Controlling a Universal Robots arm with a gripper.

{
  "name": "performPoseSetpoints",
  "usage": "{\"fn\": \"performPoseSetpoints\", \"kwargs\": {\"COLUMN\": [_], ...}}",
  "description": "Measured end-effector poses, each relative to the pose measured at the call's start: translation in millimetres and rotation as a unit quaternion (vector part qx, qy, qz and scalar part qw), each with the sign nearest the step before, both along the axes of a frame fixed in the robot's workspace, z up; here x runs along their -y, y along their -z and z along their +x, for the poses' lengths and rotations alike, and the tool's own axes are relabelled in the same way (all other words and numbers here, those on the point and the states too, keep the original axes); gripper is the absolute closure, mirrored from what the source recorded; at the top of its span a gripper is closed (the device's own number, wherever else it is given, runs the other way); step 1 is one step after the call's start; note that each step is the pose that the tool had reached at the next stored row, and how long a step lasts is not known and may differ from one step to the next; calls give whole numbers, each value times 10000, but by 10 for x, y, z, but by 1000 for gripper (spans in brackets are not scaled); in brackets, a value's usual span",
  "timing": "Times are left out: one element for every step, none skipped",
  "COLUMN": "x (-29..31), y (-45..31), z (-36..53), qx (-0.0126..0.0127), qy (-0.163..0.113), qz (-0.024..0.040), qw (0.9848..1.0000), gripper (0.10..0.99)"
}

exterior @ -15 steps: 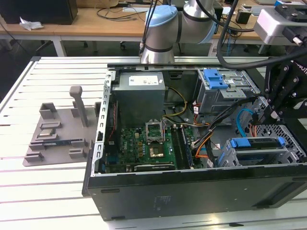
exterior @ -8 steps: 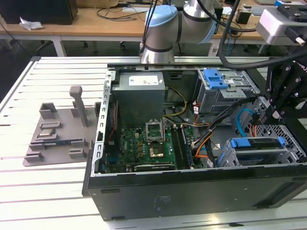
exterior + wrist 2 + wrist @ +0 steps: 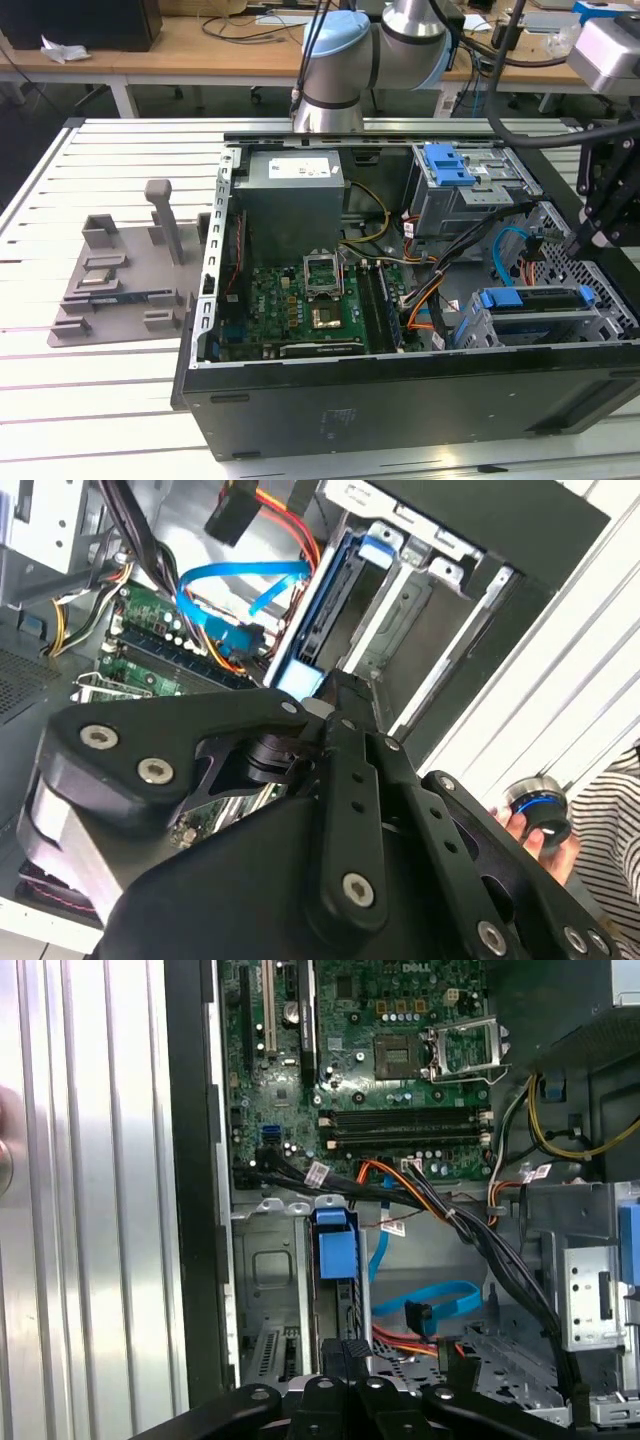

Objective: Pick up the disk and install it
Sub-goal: 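Insert the disk into the insertion slot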

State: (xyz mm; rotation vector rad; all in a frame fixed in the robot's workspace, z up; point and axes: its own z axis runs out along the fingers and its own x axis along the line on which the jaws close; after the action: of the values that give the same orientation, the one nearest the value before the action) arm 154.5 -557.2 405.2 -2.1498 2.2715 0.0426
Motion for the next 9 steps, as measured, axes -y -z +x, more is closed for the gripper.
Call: {"fn": "performPoseSetpoints", "kwargs": {"x": [-1,-3,-4,-10,-32,-48,-89,-117,-134], "y": [6,13,21,37,49,54,63,68,70], "z": [12,24,37,69,109,128,159,178,188], "qx": [-1,-3,-5,-9,-13,-13,-14,-14,-13], "qy": [0,0,0,0,0,-1,-2,-3,-3], "qz": [-1,-1,-1,-3,-8,-14,-29,-37,-44], "qw": [10000,10000,10000,10000,10000,10000,10000,10000,10000], "gripper": [980,980,980,980,980,980,980,980,980]}}
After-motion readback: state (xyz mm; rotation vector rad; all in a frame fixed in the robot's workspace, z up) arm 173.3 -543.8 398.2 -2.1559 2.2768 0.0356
